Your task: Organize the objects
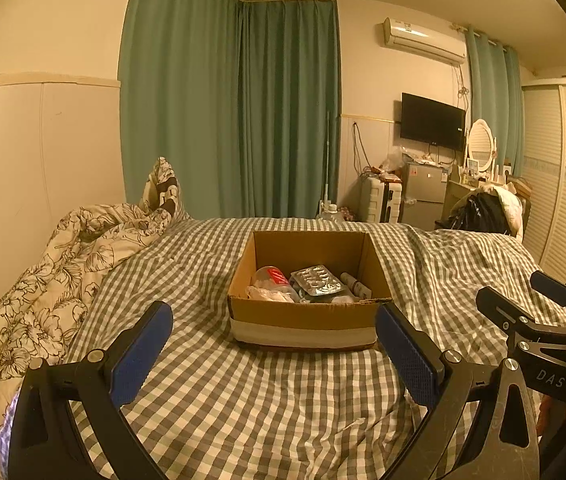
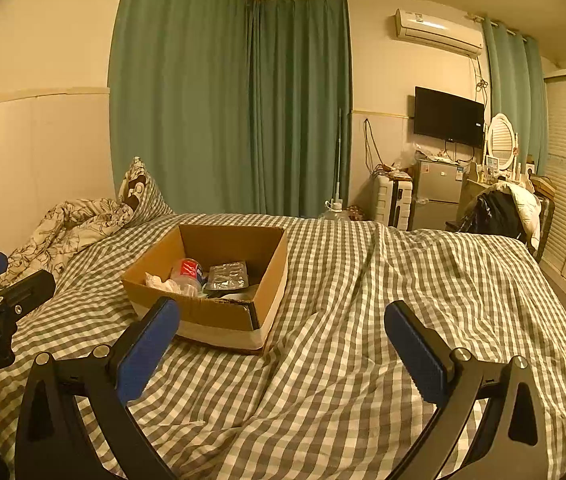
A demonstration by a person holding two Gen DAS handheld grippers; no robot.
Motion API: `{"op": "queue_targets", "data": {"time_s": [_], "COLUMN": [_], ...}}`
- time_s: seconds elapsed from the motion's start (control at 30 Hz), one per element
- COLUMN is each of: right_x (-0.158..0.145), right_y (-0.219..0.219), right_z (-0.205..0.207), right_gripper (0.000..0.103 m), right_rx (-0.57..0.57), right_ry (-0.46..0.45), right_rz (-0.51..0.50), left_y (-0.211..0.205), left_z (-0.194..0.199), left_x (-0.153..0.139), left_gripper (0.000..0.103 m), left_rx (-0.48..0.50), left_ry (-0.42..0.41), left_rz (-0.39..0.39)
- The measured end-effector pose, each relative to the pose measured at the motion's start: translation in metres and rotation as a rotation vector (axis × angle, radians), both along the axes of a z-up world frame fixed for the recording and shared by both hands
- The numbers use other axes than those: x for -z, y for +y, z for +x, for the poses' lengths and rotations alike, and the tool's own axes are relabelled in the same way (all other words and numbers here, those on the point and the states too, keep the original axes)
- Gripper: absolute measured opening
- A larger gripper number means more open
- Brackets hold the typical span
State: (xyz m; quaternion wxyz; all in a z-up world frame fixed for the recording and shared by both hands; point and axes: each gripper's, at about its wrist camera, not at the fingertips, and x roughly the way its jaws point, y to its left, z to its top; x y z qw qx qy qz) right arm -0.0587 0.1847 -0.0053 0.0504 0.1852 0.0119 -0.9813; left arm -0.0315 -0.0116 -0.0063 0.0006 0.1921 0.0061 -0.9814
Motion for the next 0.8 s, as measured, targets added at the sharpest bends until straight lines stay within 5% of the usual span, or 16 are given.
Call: {"op": "queue_targets", "data": {"time_s": [0.8], "right_x": [0.0020], "right_y": [-0.0020], "right_z": [0.0008], "right_gripper": [0.103], "right_rx": [0.000], "right_ry": [-0.010], "right_rz": [0.000], "left_y": [-0.0008], "left_z": [0.0010], "left_x": [0.0033], "left_gripper": [0.103], "left_rx": [-0.006], "left_ry": [-0.002], "left_rz": [0.000]}}
